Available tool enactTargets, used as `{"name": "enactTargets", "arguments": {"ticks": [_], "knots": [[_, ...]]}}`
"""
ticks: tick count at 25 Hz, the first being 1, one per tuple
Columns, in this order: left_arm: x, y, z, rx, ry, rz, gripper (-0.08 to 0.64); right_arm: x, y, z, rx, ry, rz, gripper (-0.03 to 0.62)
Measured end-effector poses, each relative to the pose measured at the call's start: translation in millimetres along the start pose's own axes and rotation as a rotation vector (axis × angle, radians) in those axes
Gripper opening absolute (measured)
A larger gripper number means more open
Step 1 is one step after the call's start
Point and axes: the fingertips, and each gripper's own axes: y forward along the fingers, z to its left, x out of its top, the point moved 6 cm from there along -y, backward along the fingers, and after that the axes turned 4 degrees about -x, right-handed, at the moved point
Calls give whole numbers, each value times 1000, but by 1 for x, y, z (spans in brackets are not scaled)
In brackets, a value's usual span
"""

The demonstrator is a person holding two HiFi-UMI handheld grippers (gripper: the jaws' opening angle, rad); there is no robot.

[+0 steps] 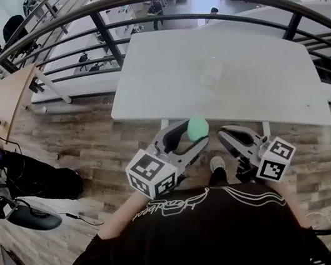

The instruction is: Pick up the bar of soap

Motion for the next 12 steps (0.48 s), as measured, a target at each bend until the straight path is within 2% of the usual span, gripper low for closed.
{"name": "enactTargets", "arguments": {"ticks": [5, 12], "knots": [[-8, 2, -6, -14, -12, 4, 262, -6, -8, 2, -9, -12, 15, 18], [-17, 5, -5, -26, -23, 3, 262, -20, -12, -4, -40, 19, 25, 18]]}}
